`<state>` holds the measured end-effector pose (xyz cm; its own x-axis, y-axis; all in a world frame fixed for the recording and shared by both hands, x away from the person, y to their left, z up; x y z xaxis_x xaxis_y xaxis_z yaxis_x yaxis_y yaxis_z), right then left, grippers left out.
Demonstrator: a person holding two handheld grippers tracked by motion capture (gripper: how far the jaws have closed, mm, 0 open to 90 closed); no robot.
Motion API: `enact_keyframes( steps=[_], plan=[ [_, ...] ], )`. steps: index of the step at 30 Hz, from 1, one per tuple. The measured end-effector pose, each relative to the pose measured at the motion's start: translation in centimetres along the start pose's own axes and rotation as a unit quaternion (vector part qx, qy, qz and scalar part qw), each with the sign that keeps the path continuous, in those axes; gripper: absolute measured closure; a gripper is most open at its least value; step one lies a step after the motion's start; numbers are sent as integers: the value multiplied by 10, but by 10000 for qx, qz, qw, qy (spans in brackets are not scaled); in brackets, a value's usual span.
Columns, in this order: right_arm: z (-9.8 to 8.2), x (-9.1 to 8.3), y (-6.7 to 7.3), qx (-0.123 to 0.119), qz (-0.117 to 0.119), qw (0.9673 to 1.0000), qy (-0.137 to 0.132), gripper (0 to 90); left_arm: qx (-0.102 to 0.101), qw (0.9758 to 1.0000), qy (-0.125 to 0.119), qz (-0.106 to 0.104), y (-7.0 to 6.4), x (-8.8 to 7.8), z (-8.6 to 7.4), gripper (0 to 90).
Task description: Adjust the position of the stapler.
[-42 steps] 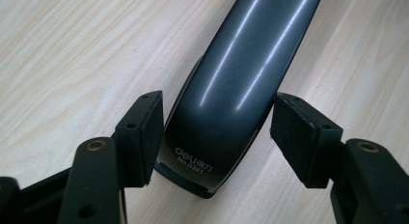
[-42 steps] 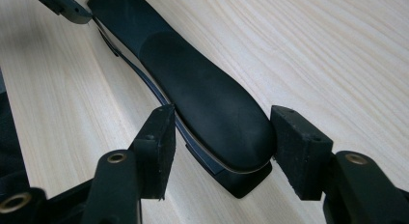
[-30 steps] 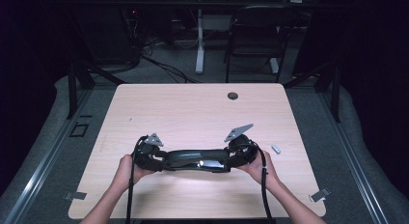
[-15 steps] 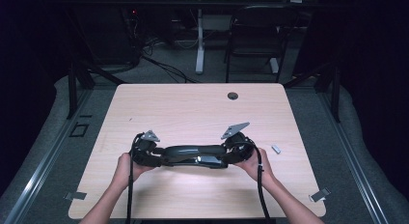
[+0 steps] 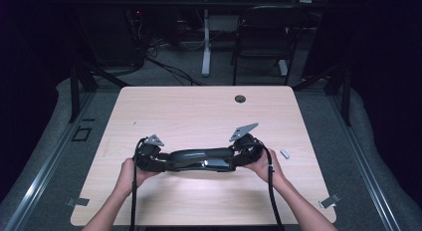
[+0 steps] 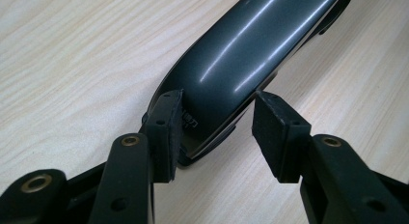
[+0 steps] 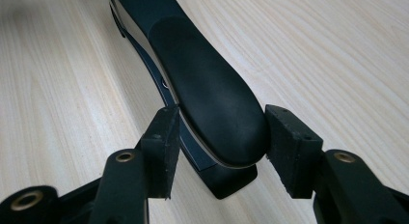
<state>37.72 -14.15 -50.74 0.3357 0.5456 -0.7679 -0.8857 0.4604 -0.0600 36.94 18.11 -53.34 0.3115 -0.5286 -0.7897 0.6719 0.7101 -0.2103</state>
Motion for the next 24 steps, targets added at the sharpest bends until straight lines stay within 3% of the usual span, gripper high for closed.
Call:
enact_keyframes(
  steps=[3,4,8,12,19,20,24],
  plan=[
    [0,0,1,34,8,10000,14,480,68,9999,134,41,0,1,0,504],
    [0,-1,1,65,61,10000,-3,409,-71,9997,233,39,-1,4,-1,467],
    [-3,-1,4,142,-20,9999,43,337,-90,9995,249,143,-2,2,-2,373],
    [-7,-5,7,203,-73,9997,114,280,-251,9986,-53,458,-7,-9,-2,267],
    [-20,-13,10,436,-40,9989,183,165,-306,9977,-443,406,-15,-21,0,150],
    [-24,-15,11,456,53,9987,214,142,-286,9979,-434,381,-16,-22,0,149],
    [-34,-21,16,520,86,9980,348,135,-225,9970,-630,380,-27,-25,3,124]
  ],
)
Point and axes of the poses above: each handheld gripper's, and its own axes: x roughly forward along the jaws, z roughly out of its top, y roughly to its left, the point moved 1 cm from there along x, roughly forward along the jaws, and after that the axes turned 7 degrees about -x, right-handed, at the moved point
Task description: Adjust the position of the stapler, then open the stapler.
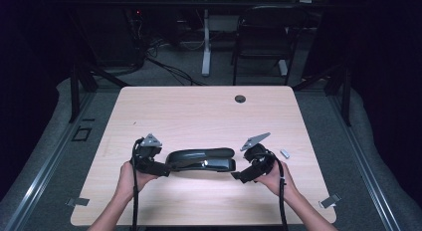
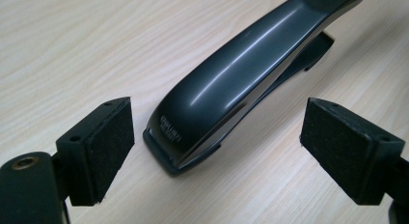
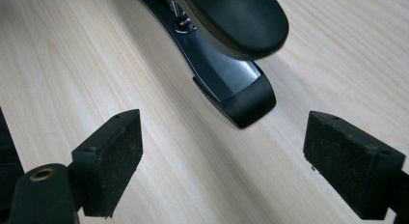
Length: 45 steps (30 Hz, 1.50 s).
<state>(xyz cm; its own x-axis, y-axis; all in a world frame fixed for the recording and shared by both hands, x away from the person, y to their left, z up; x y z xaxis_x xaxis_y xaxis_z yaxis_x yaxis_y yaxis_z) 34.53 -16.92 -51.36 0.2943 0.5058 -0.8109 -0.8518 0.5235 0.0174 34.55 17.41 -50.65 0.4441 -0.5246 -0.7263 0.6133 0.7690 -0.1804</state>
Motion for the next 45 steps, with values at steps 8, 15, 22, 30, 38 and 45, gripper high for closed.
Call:
enact_keyframes(
  steps=[8,15,22,30,38,45],
  plan=[
    [0,2,1,47,-48,10000,33,139,-30,9992,-350,-185,-15,-3,4,47],
    [0,5,-1,56,-134,9999,25,153,132,9977,-621,-220,-32,-1,4,89],
    [-1,9,0,15,-49,10000,68,229,222,9963,-755,-359,-46,1,5,161],
    [-2,13,4,-157,-80,9998,92,331,462,9957,-609,-525,-66,14,4,208],
    [-4,20,6,-178,-189,9996,72,394,556,9948,-569,-632,-76,24,2,214],
    [-4,21,6,-206,-234,9995,83,432,561,9944,-659,-599,-81,29,1,299]
  ],
)
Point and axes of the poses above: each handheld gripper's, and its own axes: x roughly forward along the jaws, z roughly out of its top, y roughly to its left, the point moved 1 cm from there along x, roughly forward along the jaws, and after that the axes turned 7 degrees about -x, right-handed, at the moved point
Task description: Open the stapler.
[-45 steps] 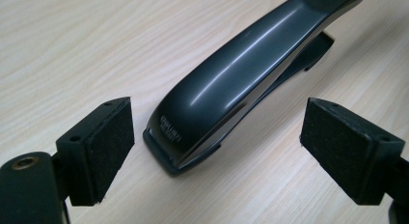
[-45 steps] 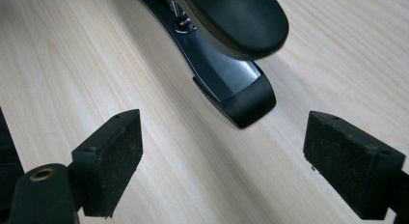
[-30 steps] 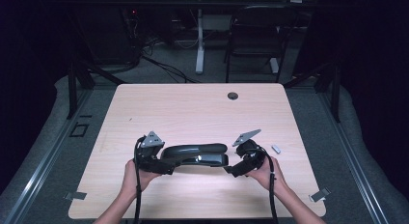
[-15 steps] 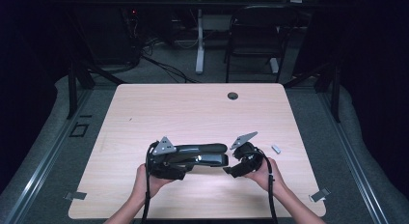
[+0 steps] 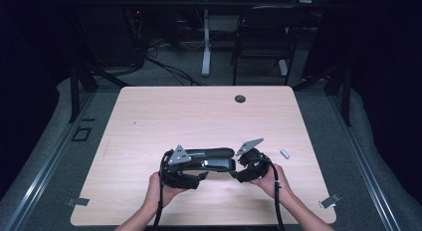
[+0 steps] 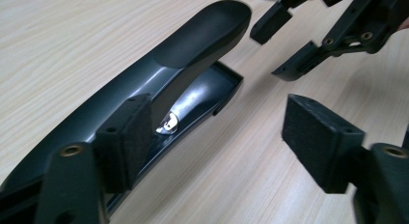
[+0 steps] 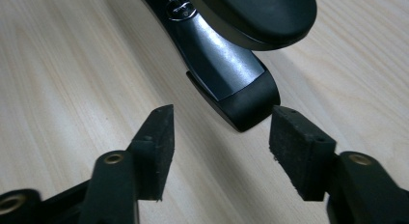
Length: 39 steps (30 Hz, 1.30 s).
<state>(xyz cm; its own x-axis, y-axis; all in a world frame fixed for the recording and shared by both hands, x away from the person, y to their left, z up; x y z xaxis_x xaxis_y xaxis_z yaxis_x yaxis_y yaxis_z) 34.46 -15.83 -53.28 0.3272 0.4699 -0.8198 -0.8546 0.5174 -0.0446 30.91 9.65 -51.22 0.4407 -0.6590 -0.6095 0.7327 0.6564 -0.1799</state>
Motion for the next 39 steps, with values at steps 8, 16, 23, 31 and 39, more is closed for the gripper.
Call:
enact_keyframes(
  steps=[8,16,23,31,39],
  plan=[
    [-2,6,3,-28,-108,9999,-5,471,76,9998,-20,160,-5,10,3,427],
    [-3,6,5,-26,-204,9997,-102,515,150,9996,83,236,-13,27,3,532],
    [4,14,10,-93,-369,9989,-276,603,106,9991,43,413,-11,34,2,669],
    [7,22,11,-61,-502,9981,-345,817,84,9977,99,659,-12,44,-2,818],
    [3,31,15,-203,-677,9970,-314,872,46,9963,184,843,-16,57,-2,900]
  ],
)
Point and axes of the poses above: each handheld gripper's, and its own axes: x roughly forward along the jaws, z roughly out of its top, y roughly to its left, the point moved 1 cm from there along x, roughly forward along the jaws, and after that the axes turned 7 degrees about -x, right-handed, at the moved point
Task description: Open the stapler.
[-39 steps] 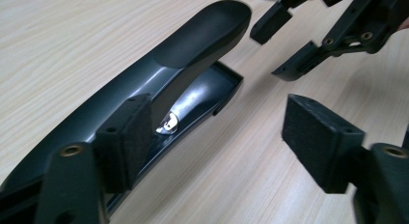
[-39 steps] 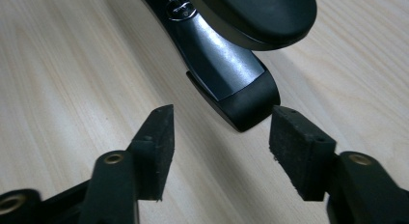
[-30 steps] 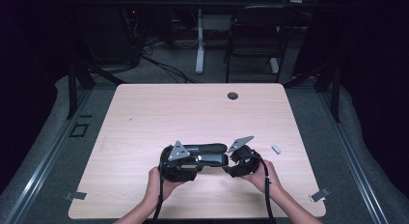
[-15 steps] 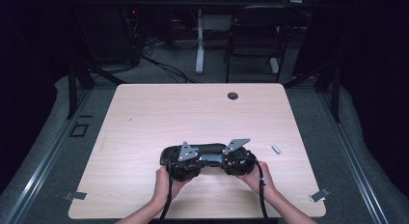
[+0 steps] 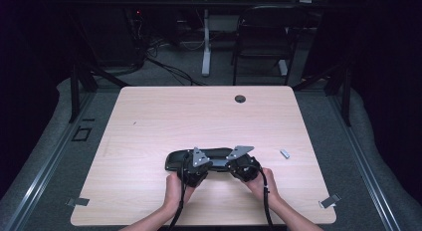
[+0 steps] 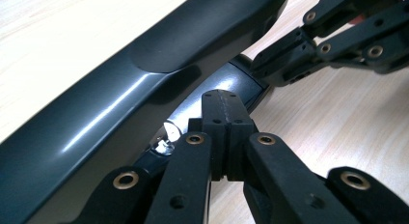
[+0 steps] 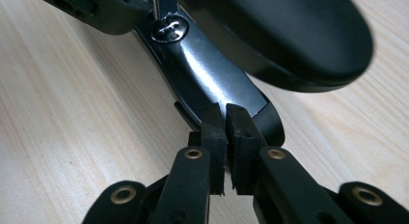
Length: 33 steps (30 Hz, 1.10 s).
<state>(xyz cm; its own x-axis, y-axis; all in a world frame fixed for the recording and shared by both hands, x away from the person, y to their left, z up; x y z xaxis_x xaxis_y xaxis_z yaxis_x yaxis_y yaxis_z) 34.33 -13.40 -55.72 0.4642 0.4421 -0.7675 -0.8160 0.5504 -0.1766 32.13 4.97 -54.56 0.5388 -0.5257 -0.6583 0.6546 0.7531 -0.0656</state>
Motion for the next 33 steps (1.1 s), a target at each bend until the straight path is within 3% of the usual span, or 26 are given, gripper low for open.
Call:
enact_keyframes(
  steps=[8,11,13,15,16,18,19,22,33],
  plan=[
    [1,9,6,22,-66,9999,-125,871,28,10000,-53,34,-3,7,3,900],
    [0,9,6,-69,-62,10000,-33,872,17,10000,-41,12,-4,9,4,900],
    [0,10,6,0,-139,9997,-198,872,13,10000,-22,3,-4,11,4,900],
    [1,9,5,-86,-202,9997,-132,876,-6,10000,-57,19,-5,13,4,900],
    [1,11,6,10,-245,9994,-229,878,-5,10000,-57,9,-5,13,5,900],
    [0,9,3,-115,-290,9995,-71,880,-2,10000,-85,32,-7,15,5,900],
    [-1,12,4,19,-321,9992,-227,878,-2,10000,-85,32,-7,15,5,900],
    [-3,11,2,-104,-340,9993,-119,863,-39,9999,-107,33,-9,19,5,900],
    [-6,14,5,-59,-439,9983,-377,900,-119,9996,-233,126,-11,27,4,900]
  ],
)
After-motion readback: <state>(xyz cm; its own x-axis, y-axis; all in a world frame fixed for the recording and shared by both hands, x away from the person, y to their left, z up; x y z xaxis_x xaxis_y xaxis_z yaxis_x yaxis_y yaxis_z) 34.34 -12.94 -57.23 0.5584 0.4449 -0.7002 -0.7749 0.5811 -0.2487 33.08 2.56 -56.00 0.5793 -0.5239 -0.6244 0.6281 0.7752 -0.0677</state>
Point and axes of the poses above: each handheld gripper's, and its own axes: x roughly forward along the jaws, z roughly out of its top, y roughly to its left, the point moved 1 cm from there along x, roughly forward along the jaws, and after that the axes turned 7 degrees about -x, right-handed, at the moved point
